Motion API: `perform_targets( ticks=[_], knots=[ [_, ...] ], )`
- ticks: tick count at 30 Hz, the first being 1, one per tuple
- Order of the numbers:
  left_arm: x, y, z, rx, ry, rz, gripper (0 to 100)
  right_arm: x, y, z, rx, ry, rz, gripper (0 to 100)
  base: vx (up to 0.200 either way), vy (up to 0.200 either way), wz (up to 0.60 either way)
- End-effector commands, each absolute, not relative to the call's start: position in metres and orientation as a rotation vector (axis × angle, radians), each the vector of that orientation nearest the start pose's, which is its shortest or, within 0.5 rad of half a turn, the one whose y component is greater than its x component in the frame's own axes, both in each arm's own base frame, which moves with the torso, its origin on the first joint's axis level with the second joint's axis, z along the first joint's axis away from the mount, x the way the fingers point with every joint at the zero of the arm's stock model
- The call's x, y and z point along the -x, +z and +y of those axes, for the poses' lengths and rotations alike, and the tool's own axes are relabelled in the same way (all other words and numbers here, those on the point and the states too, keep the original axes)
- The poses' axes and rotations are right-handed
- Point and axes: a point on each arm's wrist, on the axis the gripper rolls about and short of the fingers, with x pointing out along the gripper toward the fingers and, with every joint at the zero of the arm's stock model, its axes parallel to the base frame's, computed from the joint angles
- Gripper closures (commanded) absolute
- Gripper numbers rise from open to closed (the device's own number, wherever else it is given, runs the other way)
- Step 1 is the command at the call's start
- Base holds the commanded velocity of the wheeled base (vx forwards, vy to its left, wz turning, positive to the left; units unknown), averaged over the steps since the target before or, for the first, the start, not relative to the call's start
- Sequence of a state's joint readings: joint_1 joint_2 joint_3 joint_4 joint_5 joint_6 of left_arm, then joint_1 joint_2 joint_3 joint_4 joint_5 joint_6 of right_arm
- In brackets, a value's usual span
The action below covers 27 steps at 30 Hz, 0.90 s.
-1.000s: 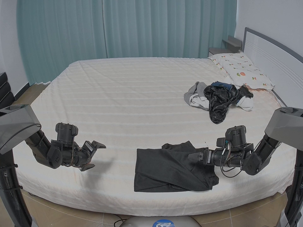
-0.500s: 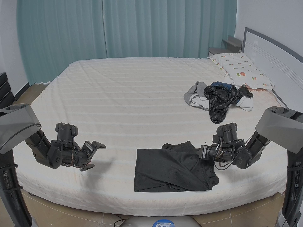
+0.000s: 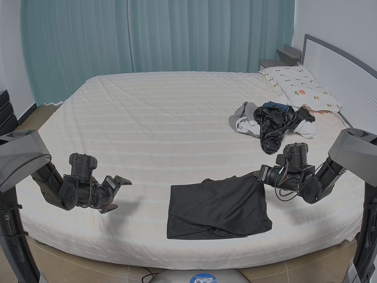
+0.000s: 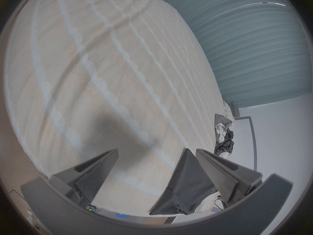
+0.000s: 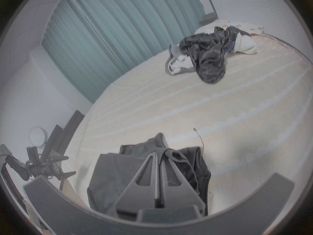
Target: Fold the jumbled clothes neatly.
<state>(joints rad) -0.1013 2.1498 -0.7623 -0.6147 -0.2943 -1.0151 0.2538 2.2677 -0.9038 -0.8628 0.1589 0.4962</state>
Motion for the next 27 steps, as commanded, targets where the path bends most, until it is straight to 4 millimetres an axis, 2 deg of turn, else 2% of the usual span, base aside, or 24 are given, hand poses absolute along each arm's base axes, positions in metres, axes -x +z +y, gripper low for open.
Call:
perform_targets(
  ticks=[1,8,18,19,22,25,27],
  knots=[
    [-0.341,0.021,-0.041,1.024,0.051,0.903,0,-0.385,0.007,0.1,-0.457,0.268,0.619,100,0.0,0.0,0.0],
    [-0.341,0.021,-0.041,1.024,0.051,0.903,0,-0.405,-0.012,0.098,-0.46,0.239,0.615,100,0.0,0.0,0.0],
    [-0.341,0.021,-0.041,1.024,0.053,0.902,0,-0.413,-0.023,0.089,-0.467,0.212,0.614,100,0.0,0.0,0.0],
    [-0.341,0.021,-0.041,1.024,0.053,0.902,0,-0.413,-0.023,0.089,-0.467,0.212,0.614,0,0.0,0.0,0.0],
    [-0.341,0.021,-0.041,1.024,0.054,0.903,0,-0.416,-0.026,0.086,-0.487,0.205,0.603,0,0.0,0.0,0.0],
    [-0.341,0.021,-0.042,1.023,0.052,0.904,0,-0.414,-0.019,0.083,-0.519,0.206,0.575,0,0.0,0.0,0.0],
    [-0.341,0.021,-0.042,1.023,0.052,0.904,0,-0.403,-0.005,0.075,-0.534,0.209,0.563,0,0.0,0.0,0.0]
  ],
)
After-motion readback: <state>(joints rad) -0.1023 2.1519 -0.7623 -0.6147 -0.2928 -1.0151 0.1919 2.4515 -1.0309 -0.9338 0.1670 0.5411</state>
